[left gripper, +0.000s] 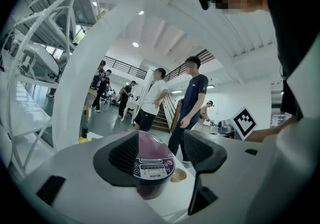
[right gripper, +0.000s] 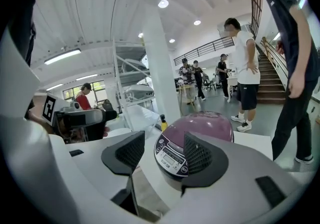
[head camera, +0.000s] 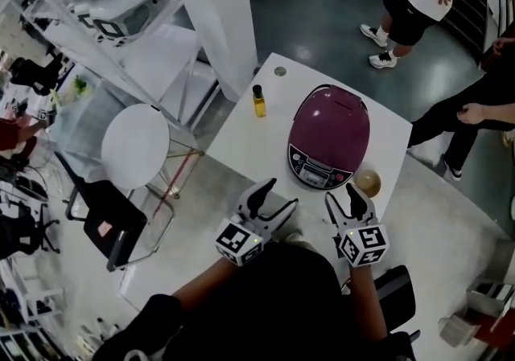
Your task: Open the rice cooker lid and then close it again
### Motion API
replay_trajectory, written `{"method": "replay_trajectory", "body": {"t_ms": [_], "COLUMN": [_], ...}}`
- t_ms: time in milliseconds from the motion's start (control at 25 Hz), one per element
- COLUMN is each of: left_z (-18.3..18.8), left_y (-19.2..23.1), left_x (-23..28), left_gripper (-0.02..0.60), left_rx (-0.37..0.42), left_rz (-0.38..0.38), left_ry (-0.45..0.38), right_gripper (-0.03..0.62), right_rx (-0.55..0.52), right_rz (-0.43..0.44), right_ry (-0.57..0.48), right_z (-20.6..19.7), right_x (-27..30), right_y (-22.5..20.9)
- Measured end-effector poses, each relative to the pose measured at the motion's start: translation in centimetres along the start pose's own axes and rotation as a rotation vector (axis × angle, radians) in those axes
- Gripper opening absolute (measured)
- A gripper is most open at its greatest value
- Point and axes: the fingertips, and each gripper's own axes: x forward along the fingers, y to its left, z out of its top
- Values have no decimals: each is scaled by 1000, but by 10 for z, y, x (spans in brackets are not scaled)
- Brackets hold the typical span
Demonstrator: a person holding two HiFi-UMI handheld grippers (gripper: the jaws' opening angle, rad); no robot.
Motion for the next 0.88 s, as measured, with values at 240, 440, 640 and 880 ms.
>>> {"method": "replay_trajectory", "body": {"t_ms": [240,440,640,880], "left_z": [12,17,19,18], "left_y": [7,14,25,41], "left_x": [11,15,9,9], "left_gripper": [264,264,264,264], "left_rx": [2,3,-17,-27], "left_rz": [-62,-94,-116,-132], "left_ry": [-37,-25,-46,-30], "right_gripper": [80,12,3,0], "right_rx": [-39,-71,-91,-85], "right_rz": [-5,-22,-46,-84], "right_ry": [31,87,174,249], "right_z": [5,-1,-20,-34], "right_x": [26,48,71,92], "right_y": [5,4,-3,-22]}}
